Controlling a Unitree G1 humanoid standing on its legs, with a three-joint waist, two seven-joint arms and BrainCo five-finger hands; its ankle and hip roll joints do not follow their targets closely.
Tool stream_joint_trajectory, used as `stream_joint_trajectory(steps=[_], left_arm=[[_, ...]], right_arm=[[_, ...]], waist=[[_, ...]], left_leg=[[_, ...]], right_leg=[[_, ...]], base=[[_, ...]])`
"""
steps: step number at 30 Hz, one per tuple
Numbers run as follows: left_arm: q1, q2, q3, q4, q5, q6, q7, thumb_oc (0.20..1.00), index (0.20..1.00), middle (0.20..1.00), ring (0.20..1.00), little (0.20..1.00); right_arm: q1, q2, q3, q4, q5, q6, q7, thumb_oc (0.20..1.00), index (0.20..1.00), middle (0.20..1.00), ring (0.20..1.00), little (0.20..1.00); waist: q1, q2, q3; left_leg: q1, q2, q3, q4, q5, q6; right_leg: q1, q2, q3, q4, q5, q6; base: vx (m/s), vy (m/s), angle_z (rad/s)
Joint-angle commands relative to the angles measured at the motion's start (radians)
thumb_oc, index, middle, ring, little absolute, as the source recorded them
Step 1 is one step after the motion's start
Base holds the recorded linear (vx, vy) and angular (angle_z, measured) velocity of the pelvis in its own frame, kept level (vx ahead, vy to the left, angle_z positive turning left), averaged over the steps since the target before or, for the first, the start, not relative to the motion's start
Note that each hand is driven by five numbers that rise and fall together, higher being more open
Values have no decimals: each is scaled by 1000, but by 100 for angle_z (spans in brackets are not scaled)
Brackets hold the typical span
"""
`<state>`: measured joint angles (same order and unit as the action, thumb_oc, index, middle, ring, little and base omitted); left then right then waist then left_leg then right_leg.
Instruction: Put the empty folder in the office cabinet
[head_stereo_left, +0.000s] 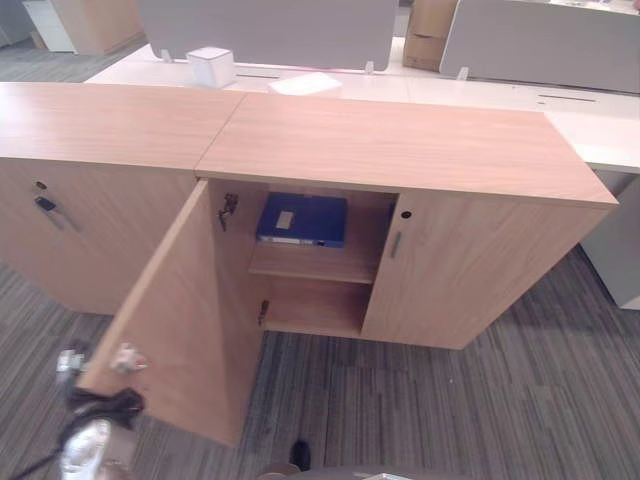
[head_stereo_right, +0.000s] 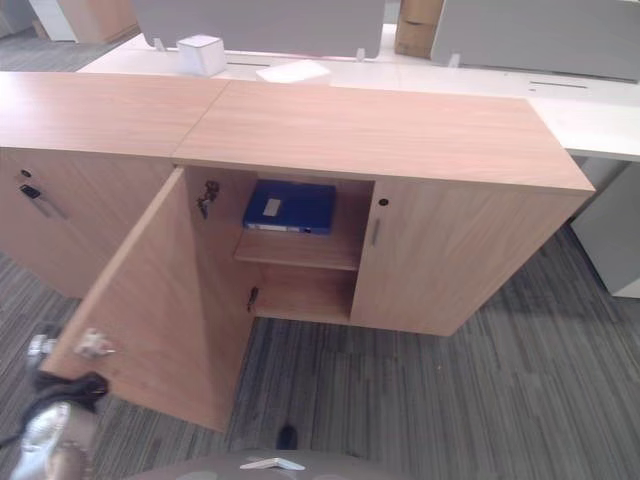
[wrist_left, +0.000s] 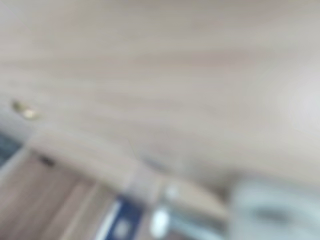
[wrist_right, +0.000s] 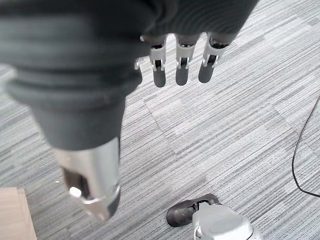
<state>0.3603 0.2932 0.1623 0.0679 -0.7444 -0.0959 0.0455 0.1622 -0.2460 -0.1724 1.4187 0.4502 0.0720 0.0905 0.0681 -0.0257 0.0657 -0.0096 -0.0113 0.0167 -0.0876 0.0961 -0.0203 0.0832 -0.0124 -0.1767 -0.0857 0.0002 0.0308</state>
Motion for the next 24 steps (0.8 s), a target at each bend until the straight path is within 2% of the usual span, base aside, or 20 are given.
stream_joint_trajectory(steps=[1, 9, 12, 18, 23, 24], left_arm=[[-119, 6, -134, -126, -26, 1, -148, 1000, 1000, 1000, 1000, 1000], [-85, -6, -245, -189, -91, 41, -161, 1000, 1000, 1000, 1000, 1000], [-86, -9, -249, -194, -94, 39, -156, 1000, 1000, 1000, 1000, 1000], [-98, -27, -250, -201, -6, 6, -119, 1000, 1000, 1000, 1000, 1000], [-102, -25, -259, -84, 82, 12, -100, 1000, 1000, 1000, 1000, 1000], [-110, -15, -263, 25, 138, 24, -96, 1000, 1000, 1000, 1000, 1000]], right_arm=[[-67, -4, 55, 60, -19, 6, 1, 1000, 1000, 1000, 1000, 1000], [-81, 14, 79, 35, 19, 4, -17, 1000, 1000, 1000, 1000, 1000], [-80, 15, 79, 34, 22, 4, -19, 1000, 1000, 1000, 1000, 1000], [-66, 26, 63, 37, 39, -4, -52, 1000, 1000, 1000, 1000, 1000], [-66, 34, 59, 27, 51, -6, -72, 1000, 1000, 1000, 1000, 1000], [-74, 35, 58, 22, 57, -8, -80, 1000, 1000, 1000, 1000, 1000]], waist=[[-76, -6, -25], [-80, 0, -23], [-81, 0, -23], [-82, -6, -23], [-84, -8, -24], [-85, -6, -26]], left_leg=[[50, 53, -3, 0, -117, -37], [63, 54, -1, 0, -125, -31], [64, 53, -1, 0, -125, -30], [70, 53, 0, 0, -133, -27], [73, 54, 3, 0, -137, -25], [74, 54, 4, 0, -139, -24]], right_leg=[[-7, -52, 59, 4, 7, 77], [-2, -49, 68, 13, -2, 74], [-2, -48, 70, 16, -3, 73], [2, -46, 74, 16, -10, 72], [3, -45, 75, 18, -14, 72], [1, -45, 76, 20, -16, 73]], base=[[3, -10, -8], [11, -12, -7], [13, -12, -11], [5, -5, 0], [0, 0, 0], [0, 0, 0]])
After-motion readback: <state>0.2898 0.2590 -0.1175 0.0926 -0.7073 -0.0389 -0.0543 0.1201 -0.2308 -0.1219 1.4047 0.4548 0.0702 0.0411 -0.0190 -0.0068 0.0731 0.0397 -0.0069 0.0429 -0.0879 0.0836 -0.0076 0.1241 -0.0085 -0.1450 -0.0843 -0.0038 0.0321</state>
